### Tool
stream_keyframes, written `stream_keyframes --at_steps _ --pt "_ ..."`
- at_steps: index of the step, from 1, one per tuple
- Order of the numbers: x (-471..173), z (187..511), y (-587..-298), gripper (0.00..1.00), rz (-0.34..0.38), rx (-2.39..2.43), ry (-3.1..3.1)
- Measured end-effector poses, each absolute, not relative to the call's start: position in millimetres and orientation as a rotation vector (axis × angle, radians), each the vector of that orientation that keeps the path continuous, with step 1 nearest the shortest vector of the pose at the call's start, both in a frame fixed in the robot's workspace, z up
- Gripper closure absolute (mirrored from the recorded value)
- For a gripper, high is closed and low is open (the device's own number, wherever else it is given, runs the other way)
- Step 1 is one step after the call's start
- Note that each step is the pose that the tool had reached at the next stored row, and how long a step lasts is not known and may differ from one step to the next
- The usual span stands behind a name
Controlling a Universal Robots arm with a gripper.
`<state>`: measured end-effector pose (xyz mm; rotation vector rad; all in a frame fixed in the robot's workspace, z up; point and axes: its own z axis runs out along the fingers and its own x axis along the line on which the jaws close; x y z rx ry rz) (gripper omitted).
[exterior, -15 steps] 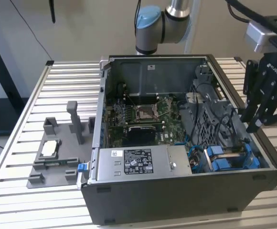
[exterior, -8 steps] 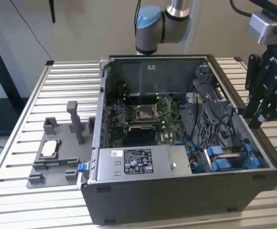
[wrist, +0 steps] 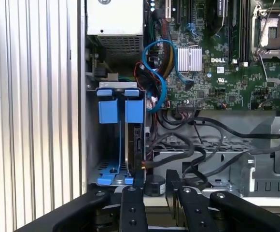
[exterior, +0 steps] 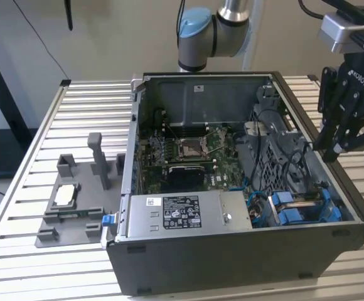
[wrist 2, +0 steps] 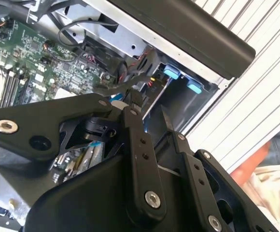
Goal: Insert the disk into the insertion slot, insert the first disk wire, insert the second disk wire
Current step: 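Insert the second disk wire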
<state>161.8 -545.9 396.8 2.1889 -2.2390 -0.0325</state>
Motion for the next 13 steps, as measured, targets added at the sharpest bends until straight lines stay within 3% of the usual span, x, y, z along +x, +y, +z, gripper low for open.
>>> stream_keyframes --at_steps 13 --pt "172.4 394.1 -524.1 0.67 -0.032 2.189 -2.239"
